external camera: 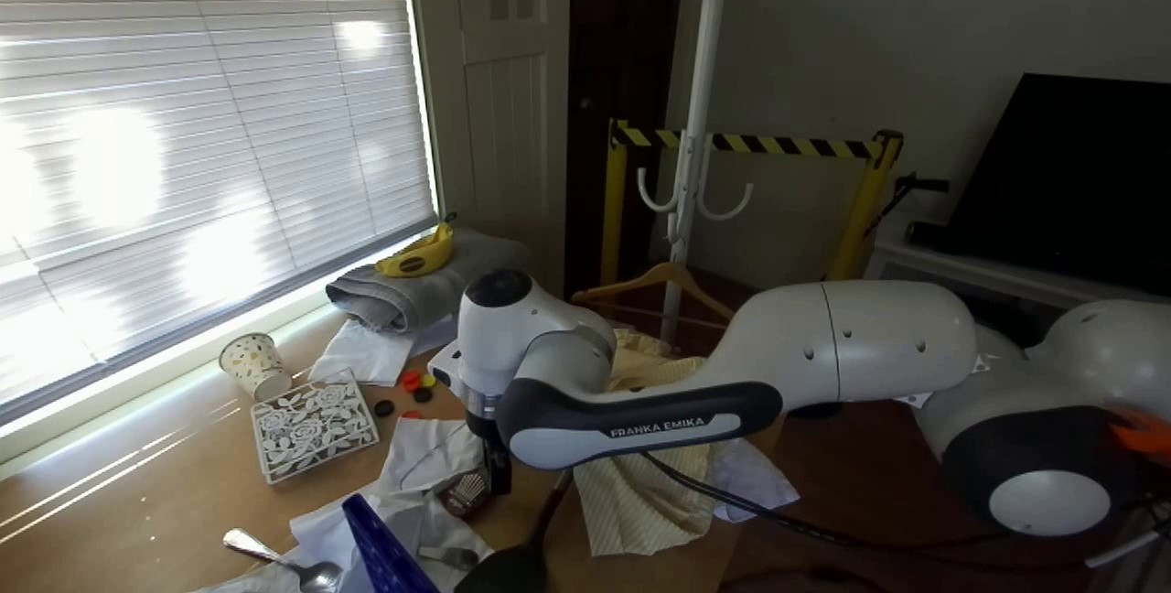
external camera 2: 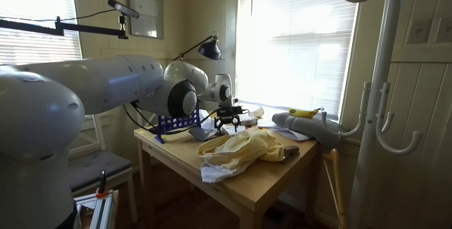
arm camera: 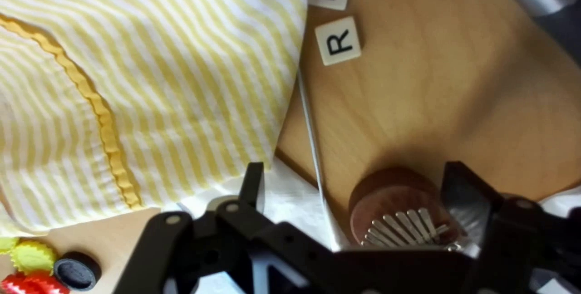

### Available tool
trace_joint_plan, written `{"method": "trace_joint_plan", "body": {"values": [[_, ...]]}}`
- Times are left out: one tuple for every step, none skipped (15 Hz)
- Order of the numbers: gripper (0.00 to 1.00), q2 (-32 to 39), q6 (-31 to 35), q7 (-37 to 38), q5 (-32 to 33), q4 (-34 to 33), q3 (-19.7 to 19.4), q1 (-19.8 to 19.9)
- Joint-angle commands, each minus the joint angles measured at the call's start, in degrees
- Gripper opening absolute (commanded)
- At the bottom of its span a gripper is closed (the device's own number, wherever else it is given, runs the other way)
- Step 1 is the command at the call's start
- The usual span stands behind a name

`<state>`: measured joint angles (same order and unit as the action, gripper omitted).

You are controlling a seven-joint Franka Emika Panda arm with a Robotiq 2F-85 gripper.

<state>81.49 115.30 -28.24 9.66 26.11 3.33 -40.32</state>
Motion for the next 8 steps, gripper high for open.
{"method": "trace_joint_plan", "body": {"values": [[1.00, -0.69, -4.81, -8.23, 0.70, 0.80, 0.67, 0.79], [1.00, -0.57, -6.13, -10.29, 0.37, 0.64, 1.00, 0.99], [1.00, -0.54, -7.38, -12.11, 0.22, 0.52, 1.14, 1.10], [1.00, -0.55, -8.37, -13.92, 0.08, 0.37, 1.34, 1.19], [0.95, -0.45, -9.19, -15.36, 0.20, 0.26, 1.24, 1.14], [0.95, -0.42, -9.92, -16.79, 0.28, 0.20, 1.16, 1.06], [0.97, -0.30, -10.20, -18.27, 0.17, 0.00, 1.32, 1.04], [0.99, -0.17, -9.95, -19.63, 0.17, -0.25, 1.36, 0.94]]}}
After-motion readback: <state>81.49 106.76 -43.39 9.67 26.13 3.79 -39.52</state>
